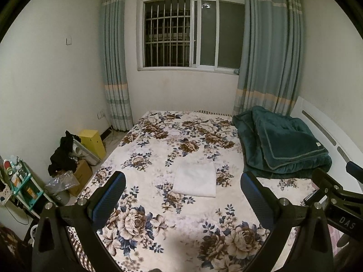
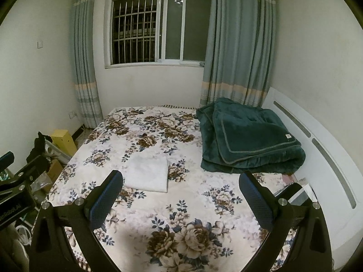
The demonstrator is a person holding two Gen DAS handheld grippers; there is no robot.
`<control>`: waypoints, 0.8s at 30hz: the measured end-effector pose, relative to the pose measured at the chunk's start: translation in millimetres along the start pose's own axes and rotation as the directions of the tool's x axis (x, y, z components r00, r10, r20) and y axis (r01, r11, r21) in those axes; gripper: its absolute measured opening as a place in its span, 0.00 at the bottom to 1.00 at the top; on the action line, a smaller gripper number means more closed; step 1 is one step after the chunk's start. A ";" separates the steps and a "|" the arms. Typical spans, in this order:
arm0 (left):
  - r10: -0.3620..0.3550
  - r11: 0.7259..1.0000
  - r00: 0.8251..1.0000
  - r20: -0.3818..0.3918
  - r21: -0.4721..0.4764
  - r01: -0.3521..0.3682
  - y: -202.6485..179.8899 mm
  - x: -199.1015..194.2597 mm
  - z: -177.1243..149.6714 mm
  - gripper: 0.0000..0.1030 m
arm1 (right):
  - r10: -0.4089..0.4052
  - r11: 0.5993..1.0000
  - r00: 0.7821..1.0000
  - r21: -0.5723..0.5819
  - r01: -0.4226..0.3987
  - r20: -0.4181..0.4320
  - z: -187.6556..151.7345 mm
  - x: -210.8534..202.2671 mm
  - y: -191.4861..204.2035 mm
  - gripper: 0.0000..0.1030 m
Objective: Fold small clothes
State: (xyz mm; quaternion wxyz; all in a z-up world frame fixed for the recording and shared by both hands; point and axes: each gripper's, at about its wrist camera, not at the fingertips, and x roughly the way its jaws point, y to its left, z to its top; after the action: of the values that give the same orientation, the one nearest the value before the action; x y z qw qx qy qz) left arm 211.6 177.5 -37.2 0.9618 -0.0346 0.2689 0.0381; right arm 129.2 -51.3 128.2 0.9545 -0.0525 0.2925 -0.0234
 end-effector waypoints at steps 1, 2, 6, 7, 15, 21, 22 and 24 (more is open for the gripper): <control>-0.002 1.000 1.000 -0.001 0.000 0.002 0.1 0.2 -0.3 1.00 | 0.001 1.000 1.000 0.000 -0.001 0.001 0.4 0.3 -0.2 1.00; -0.003 1.000 1.000 0.000 -0.001 0.003 0.3 -0.7 0.5 1.00 | -0.001 1.000 1.000 -0.001 0.001 0.000 -0.1 0.4 0.4 1.00; 0.008 1.000 1.000 0.011 0.002 -0.008 -1.0 -7.5 2.2 1.00 | 0.014 1.000 1.000 -0.002 -0.014 -0.003 2.7 -1.6 1.1 1.00; 0.009 1.000 1.000 0.013 0.004 -0.009 -1.5 -9.2 2.8 1.00 | 0.019 1.000 1.000 -0.004 -0.019 -0.004 3.0 -2.3 2.0 1.00; 0.013 1.000 1.000 0.019 0.002 -0.013 -4.2 -11.7 2.9 1.00 | 0.027 1.000 1.000 -0.006 -0.027 0.004 3.6 -5.7 4.2 1.00; 0.014 1.000 1.000 0.019 0.002 -0.014 -4.0 -13.9 4.5 1.00 | 0.029 1.000 1.000 -0.003 -0.029 0.010 2.8 -7.8 5.7 1.00; 0.010 1.000 1.000 0.020 0.001 -0.010 -4.1 -12.8 2.8 1.00 | 0.028 1.000 1.000 -0.003 -0.028 0.010 2.7 -7.9 5.8 1.00; 0.014 1.000 1.000 0.020 0.003 -0.014 -4.1 -13.0 3.1 1.00 | 0.028 1.000 1.000 -0.004 -0.028 0.012 3.0 -7.8 6.1 1.00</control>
State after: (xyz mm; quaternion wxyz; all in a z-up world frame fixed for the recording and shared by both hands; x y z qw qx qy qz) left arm 202.6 173.0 -27.6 0.9642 -0.0312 0.2597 0.0446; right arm 124.5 -44.4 134.3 0.9564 -0.0502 0.2876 -0.0093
